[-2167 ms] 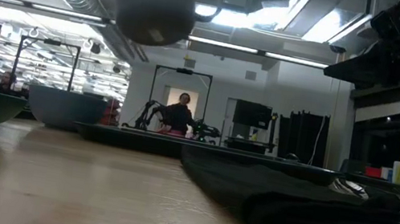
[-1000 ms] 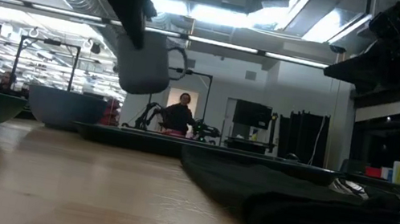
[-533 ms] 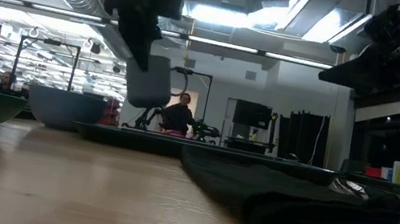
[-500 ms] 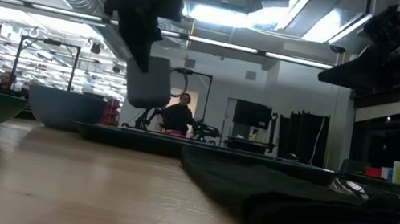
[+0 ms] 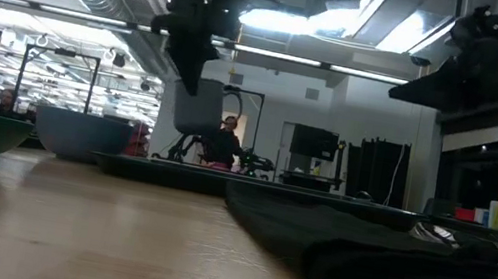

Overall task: Set up tray
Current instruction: Put the blue mug on the green serving tray

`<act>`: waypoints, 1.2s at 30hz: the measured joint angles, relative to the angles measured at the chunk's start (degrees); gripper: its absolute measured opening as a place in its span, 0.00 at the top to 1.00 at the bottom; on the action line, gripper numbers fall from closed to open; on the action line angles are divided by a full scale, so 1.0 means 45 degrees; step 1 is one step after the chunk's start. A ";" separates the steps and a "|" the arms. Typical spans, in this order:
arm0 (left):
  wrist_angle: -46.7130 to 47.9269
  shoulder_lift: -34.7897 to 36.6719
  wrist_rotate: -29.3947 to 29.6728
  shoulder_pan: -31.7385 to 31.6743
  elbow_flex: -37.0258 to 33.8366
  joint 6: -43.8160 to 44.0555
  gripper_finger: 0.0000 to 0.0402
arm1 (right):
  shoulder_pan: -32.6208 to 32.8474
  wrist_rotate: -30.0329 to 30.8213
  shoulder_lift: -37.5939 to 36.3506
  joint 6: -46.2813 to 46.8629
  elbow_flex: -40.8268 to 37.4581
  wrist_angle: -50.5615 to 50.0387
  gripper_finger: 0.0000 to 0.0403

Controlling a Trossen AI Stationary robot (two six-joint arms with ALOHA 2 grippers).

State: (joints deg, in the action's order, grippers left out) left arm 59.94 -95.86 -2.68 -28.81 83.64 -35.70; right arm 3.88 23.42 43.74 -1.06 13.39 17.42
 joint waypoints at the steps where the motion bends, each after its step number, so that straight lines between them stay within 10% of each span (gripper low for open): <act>1: 0.0203 -0.0130 0.0005 -0.0158 0.0183 -0.0147 0.99 | 0.0000 0.0199 0.0011 -0.0154 0.0000 0.0134 0.97; 36: -0.0277 -0.2471 0.0371 -0.1950 0.1038 -0.3163 0.99 | -0.0947 0.0782 0.0035 -0.0173 0.0000 0.0053 0.97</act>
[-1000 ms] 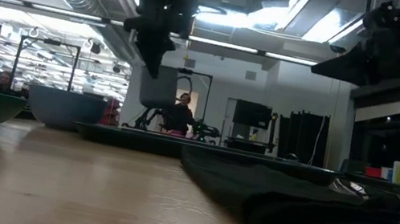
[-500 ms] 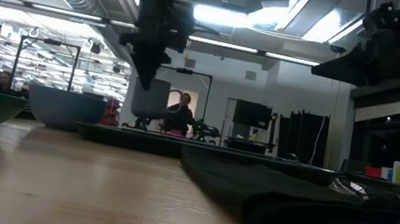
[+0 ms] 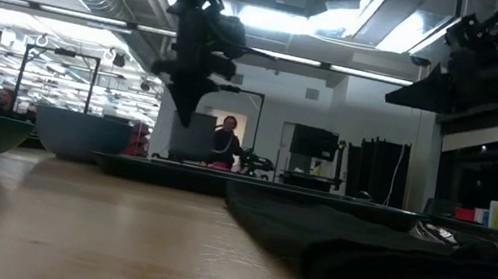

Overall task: Set up tray
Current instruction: Put the blue mug on the green serving tray

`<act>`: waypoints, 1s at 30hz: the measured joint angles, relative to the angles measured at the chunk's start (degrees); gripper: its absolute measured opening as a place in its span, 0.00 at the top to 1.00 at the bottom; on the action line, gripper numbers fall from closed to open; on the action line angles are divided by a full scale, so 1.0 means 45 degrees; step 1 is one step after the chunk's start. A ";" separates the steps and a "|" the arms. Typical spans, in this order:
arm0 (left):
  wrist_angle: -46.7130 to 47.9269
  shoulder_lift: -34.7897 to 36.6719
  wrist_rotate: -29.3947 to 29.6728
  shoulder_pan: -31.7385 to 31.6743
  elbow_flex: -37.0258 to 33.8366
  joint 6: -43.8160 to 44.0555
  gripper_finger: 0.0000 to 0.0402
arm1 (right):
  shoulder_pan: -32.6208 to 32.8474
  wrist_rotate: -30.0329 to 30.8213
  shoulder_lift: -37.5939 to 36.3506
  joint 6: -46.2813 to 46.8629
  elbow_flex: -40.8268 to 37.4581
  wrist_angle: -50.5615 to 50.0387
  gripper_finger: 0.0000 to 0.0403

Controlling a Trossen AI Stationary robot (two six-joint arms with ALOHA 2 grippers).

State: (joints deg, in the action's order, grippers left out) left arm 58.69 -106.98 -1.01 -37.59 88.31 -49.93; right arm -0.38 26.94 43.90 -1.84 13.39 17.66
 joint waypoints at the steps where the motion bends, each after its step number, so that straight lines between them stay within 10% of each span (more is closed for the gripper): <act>1: -0.0181 0.0000 -0.0011 -0.0034 0.0000 -0.0138 0.99 | 0.0000 -0.0002 0.0000 -0.0011 0.0000 -0.0002 0.97; 30: -0.0752 -0.0884 -0.0137 -0.0621 -0.0005 -0.0612 0.99 | 0.0005 -0.0010 0.0078 0.0008 0.0000 -0.0289 0.97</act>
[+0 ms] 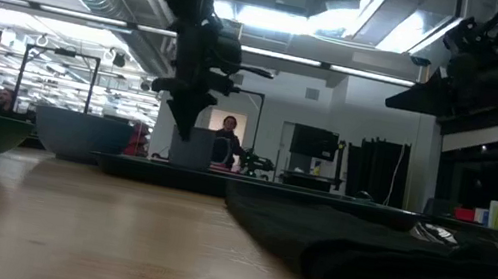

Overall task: Set up tray
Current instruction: Put the blue mug on the green serving tray

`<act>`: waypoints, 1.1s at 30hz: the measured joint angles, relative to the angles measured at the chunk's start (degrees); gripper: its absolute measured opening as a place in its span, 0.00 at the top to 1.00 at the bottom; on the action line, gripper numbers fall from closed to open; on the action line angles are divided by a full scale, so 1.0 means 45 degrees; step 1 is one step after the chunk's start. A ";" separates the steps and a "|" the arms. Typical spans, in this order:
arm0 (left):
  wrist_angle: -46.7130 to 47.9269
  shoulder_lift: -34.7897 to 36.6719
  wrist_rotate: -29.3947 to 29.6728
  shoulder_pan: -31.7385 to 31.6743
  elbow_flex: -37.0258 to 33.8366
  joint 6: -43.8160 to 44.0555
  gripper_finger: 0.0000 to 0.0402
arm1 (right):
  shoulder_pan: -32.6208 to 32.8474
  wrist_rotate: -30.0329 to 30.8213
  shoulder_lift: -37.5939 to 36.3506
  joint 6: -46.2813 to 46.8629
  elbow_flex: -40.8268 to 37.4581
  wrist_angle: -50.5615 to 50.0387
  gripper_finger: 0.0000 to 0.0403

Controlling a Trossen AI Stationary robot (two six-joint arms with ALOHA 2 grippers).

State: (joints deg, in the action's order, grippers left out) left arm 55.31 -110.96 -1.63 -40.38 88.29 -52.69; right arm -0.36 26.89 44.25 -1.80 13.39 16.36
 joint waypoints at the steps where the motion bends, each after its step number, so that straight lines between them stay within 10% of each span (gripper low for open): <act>1: 0.0011 0.0000 0.0000 0.0006 0.0000 0.0001 0.99 | 0.0000 -0.0002 0.0002 -0.0002 0.0000 0.0000 0.97; 33: -0.0060 0.0000 -0.0102 0.0034 0.0000 0.0149 0.96 | 0.0000 0.0010 0.0005 -0.0005 0.0000 0.0000 0.97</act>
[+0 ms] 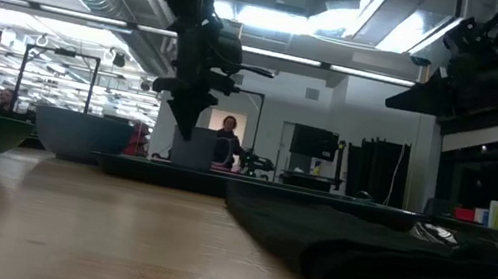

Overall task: Set up tray
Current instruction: Put the blue mug on the green serving tray, then put the green plate on the green serving tray below the blue mug

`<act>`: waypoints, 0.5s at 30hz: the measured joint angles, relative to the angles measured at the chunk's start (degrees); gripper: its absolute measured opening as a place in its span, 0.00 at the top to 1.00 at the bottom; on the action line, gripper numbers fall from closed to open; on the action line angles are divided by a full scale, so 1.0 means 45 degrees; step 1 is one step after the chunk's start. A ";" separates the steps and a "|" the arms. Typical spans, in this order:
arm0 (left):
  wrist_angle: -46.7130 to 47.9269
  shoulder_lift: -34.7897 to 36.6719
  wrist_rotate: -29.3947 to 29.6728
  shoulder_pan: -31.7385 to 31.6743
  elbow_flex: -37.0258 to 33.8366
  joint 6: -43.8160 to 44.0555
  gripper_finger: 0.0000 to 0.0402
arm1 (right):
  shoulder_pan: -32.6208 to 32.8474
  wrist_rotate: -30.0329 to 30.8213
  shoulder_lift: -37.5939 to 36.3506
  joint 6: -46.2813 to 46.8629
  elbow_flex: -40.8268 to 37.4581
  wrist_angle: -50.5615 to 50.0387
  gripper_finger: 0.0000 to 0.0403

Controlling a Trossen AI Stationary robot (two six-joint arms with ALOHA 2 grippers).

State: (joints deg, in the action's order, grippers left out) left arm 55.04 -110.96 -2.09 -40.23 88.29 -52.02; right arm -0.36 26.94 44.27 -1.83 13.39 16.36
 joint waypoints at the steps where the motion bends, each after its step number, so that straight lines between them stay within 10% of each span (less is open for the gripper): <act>1: -0.0003 0.0000 -0.0001 0.0000 0.0000 0.0063 0.95 | 0.0000 0.0000 0.0000 -0.0005 0.0000 0.0000 0.97; 15: -0.0101 0.0015 -0.0005 0.0024 0.0000 0.0293 0.81 | 0.0000 0.0005 0.0000 -0.0005 0.0000 0.0000 0.97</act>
State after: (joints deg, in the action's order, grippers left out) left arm 54.59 -110.89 -2.11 -40.12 88.29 -50.70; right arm -0.36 26.96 44.27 -1.85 13.39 16.36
